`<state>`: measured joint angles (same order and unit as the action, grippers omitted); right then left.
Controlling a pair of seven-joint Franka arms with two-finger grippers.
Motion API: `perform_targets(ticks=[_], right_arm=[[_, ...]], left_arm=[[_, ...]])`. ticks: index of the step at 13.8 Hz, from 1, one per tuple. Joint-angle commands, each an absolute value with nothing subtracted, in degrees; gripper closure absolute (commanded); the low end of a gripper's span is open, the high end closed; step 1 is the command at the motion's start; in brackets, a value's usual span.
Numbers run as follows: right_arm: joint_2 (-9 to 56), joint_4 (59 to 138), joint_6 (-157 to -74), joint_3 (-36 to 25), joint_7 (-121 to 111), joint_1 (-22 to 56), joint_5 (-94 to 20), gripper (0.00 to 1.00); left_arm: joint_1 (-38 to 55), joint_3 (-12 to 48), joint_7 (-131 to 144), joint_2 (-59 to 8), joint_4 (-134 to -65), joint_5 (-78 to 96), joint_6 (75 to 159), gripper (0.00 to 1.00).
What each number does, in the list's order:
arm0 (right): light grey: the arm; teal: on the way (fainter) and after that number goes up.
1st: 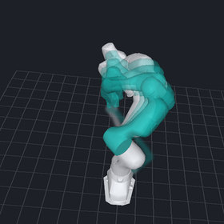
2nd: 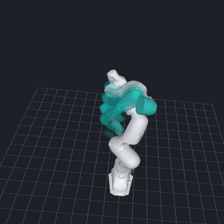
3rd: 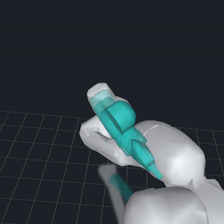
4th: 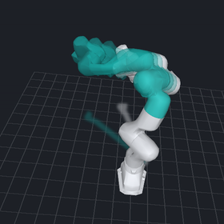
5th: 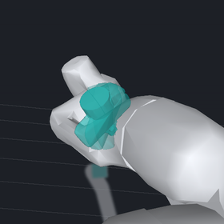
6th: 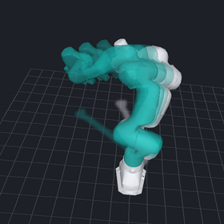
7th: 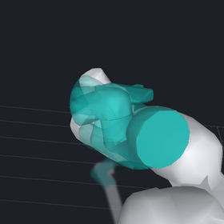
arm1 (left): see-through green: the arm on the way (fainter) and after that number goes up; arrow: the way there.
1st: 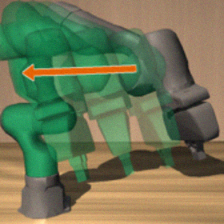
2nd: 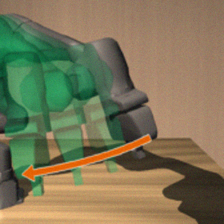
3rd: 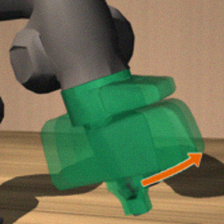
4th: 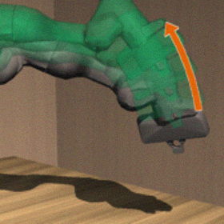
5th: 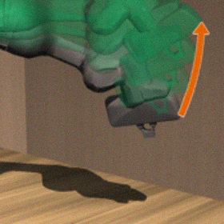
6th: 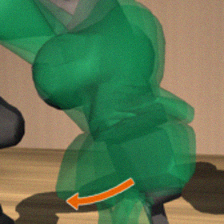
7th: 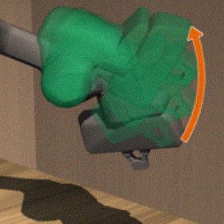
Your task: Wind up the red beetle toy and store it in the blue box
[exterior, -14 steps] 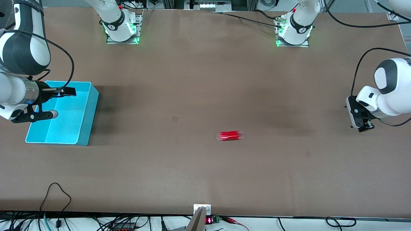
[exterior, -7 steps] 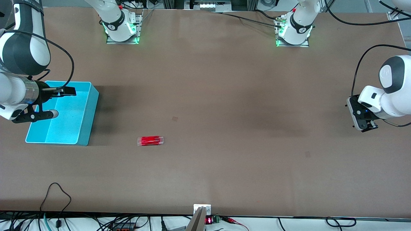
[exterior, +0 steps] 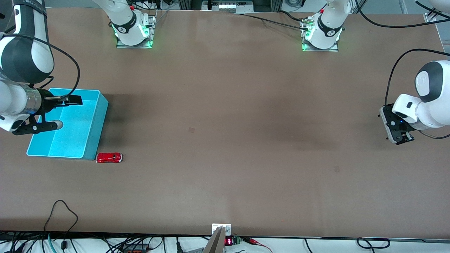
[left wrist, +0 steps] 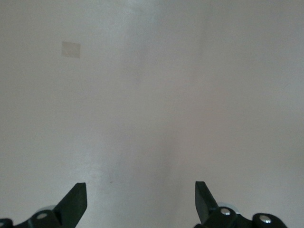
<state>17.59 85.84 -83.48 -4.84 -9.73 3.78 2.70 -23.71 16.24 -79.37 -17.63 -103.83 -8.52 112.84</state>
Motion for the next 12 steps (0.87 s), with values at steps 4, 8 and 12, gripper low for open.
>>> perform_targets(ticks=[4,8,12], right_arm=[[18.19,85.87,-83.58,-4.75,-12.56,3.51,2.20,0.00],[21.61,85.96,-91.29,-4.57,-19.13,4.57,2.02,0.00],[24.78,88.31,-101.04,-4.40,-35.02,5.45,2.37,0.00]], left_arm=[[-23.82,17.23,-74.56,-16.53,-102.66,-9.32,109.09,0.00],[-23.91,22.30,-58.40,-16.26,-96.26,-9.32,96.89,0.00],[-23.91,27.76,-37.75,-16.35,-89.49,-8.70,86.24,0.00]])
